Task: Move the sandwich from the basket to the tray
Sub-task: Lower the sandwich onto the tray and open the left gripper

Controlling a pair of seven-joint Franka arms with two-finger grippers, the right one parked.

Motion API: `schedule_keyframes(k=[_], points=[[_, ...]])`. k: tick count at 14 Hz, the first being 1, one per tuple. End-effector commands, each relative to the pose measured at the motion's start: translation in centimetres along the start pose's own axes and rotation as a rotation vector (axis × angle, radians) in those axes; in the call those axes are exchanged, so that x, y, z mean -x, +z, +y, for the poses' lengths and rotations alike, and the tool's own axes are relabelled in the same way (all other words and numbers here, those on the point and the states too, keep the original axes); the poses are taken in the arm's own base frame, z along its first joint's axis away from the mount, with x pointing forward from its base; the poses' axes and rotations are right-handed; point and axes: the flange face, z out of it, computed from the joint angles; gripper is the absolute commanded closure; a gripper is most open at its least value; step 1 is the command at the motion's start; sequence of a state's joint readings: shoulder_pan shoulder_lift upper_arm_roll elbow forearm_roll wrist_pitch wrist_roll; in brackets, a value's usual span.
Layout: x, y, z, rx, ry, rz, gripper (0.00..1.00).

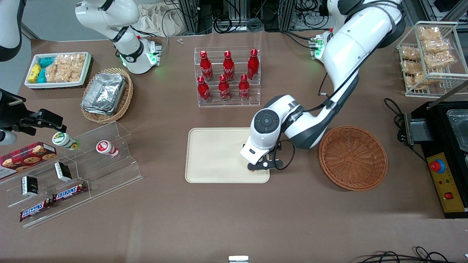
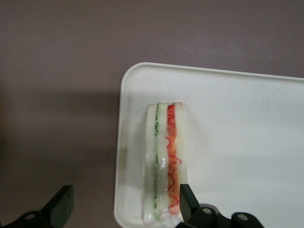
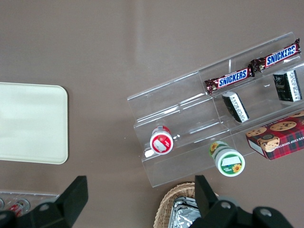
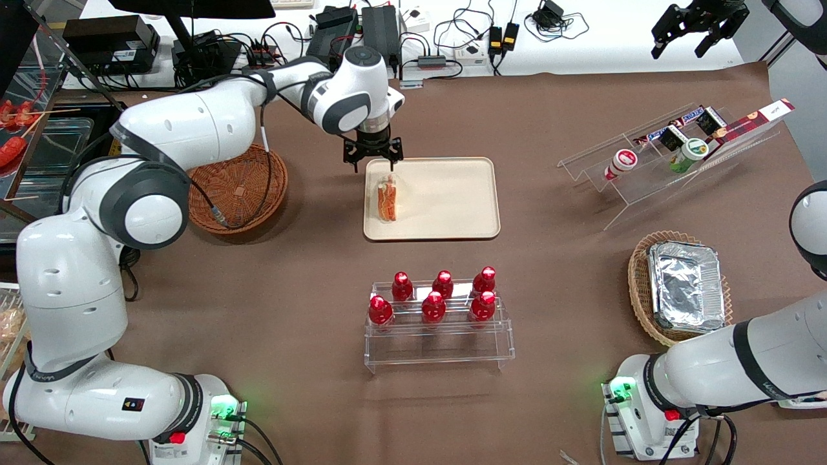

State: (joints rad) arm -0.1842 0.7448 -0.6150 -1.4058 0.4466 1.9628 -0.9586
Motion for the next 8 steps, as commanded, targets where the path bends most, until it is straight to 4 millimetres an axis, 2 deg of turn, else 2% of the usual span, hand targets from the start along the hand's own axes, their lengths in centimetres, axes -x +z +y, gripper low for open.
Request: schedule_keyframes(k=[1, 3, 7, 8], points=[[2.1, -4.9, -1.3, -0.058, -0.035, -0.037, 0.0], [2.7, -7.2, -2.6, -0.087, -0.059, -0.063, 0.0], [1.8, -12.2, -6.9, -0.088, -0.142, -0.072, 0.0], [1.3, -12.7, -8.1, -0.098, -0.161, -0.078, 0.0]])
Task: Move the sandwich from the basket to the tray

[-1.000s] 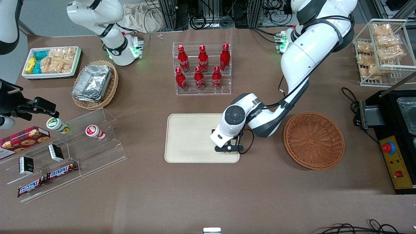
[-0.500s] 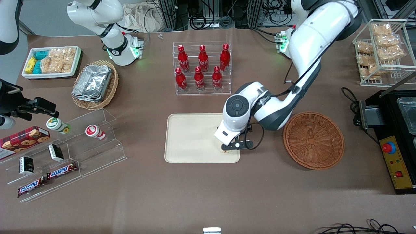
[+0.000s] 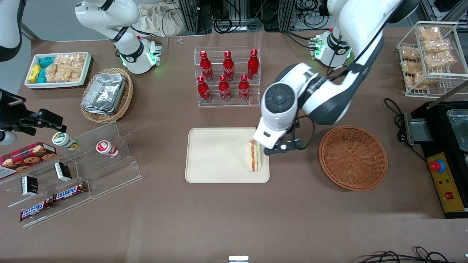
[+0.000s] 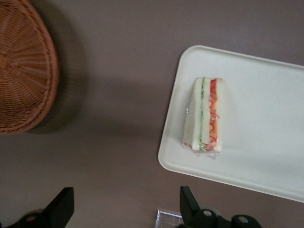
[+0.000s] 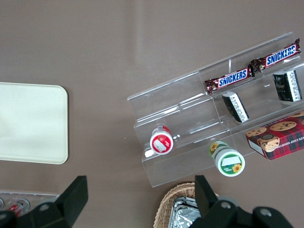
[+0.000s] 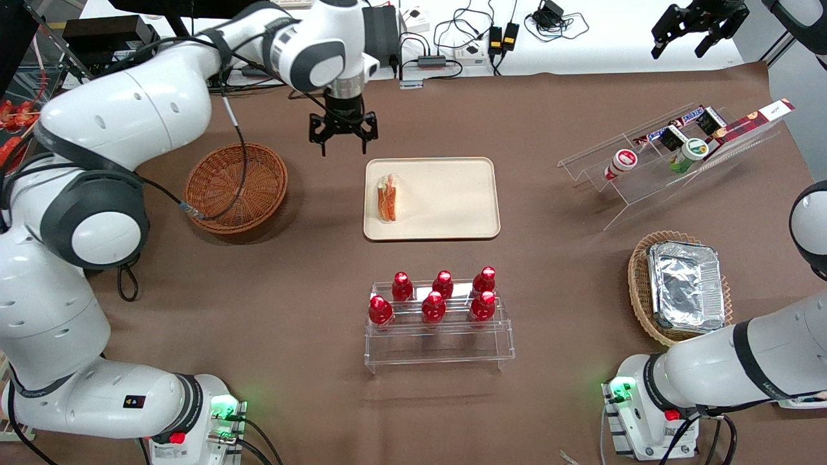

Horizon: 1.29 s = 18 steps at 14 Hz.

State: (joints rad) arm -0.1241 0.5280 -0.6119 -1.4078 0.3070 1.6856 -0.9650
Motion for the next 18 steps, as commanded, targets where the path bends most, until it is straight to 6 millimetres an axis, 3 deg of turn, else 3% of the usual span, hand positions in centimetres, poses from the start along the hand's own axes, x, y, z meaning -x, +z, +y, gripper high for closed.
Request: schedule_keyframes(k=[1, 4, 8, 11, 16, 18], points=[[-0.4, -1.6, -3.5, -0.029, -0.058, -0.018, 0.0], [-1.6, -2.4, -8.0, -0.017, -0.128, -0.04, 0.0], [-1.0, -4.8, -10.2, -0.02, -0.057, -0.004, 0.0], [-2.5, -6.4, -14.0, -0.013, 0.015, 0.001, 0.0], [-4.4, -9.5, -23.2, 0.016, 0.238, -0.038, 0.0], [-4.5, -9.8, -27.2, 0.01, 0.314, -0.043, 0.0]])
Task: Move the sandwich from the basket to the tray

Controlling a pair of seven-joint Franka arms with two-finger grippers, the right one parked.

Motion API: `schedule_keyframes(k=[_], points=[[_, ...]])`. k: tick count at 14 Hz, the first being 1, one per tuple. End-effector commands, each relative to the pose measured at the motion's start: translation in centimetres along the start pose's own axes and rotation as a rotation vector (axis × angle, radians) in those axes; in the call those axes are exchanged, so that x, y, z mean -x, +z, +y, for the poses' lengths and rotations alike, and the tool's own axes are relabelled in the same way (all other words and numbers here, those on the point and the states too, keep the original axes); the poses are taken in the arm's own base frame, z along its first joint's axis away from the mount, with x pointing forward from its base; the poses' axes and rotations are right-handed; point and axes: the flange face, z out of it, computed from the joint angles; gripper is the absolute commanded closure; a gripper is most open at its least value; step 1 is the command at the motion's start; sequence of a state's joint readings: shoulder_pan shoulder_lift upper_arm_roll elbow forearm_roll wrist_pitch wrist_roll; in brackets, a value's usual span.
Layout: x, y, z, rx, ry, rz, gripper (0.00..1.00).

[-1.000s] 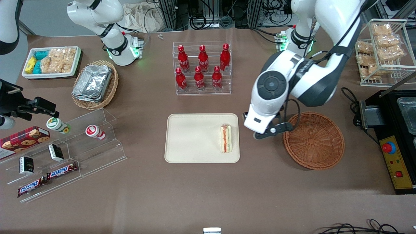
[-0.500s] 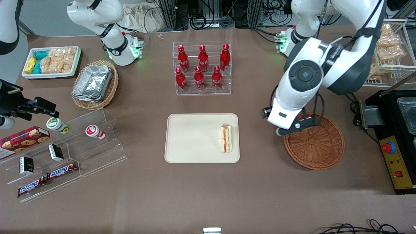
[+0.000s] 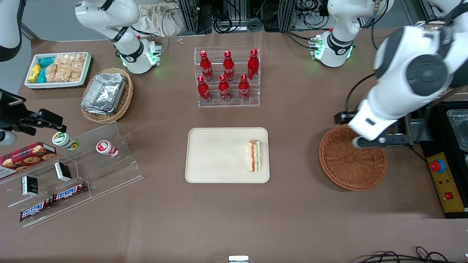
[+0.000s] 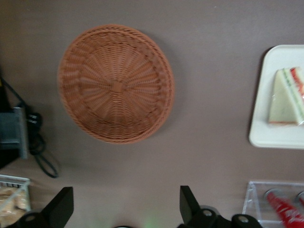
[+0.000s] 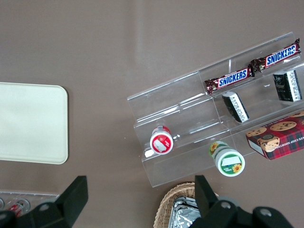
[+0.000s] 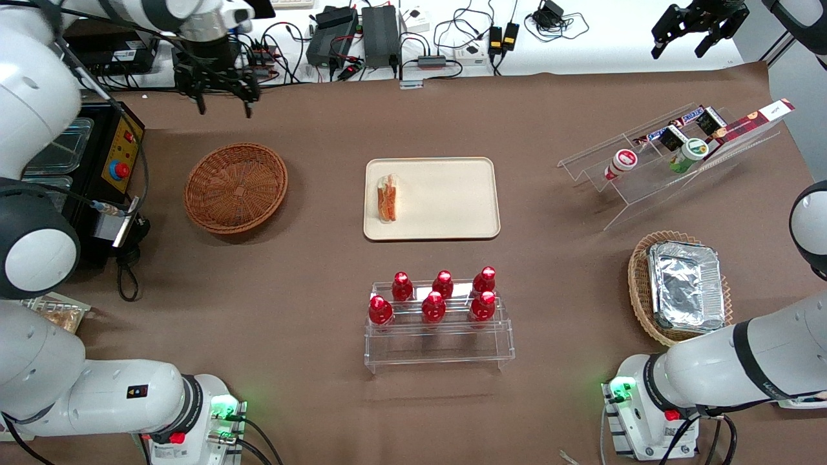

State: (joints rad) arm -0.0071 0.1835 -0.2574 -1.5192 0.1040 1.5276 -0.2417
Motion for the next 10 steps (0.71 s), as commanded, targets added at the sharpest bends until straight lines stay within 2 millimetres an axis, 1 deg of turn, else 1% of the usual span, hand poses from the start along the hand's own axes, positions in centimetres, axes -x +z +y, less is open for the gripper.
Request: schedule_keyframes(k=[1, 2, 3, 5, 6, 7, 8, 9, 10], points=[[2.8, -0.6, -4.5, 0.002, 0.11, -0.004, 0.0], [3.5, -0.6, -6.6, 0.003, 0.132, -0.001, 0.0], [3.9, -0.2, -8.1, 0.006, 0.147, 0.009, 0.0], [4.8, 0.9, -10.0, 0.011, 0.185, 0.067, 0.0], [4.9, 1.5, -10.5, 0.013, 0.199, 0.095, 0.0], [4.7, 1.8, -10.5, 0.018, 0.202, 0.104, 0.0], [4.1, 1.8, -10.2, 0.024, 0.204, 0.103, 0.0], [3.7, 1.3, -10.0, 0.024, 0.211, 0.111, 0.0], [3.3, 1.2, -9.7, 0.025, 0.209, 0.112, 0.0]])
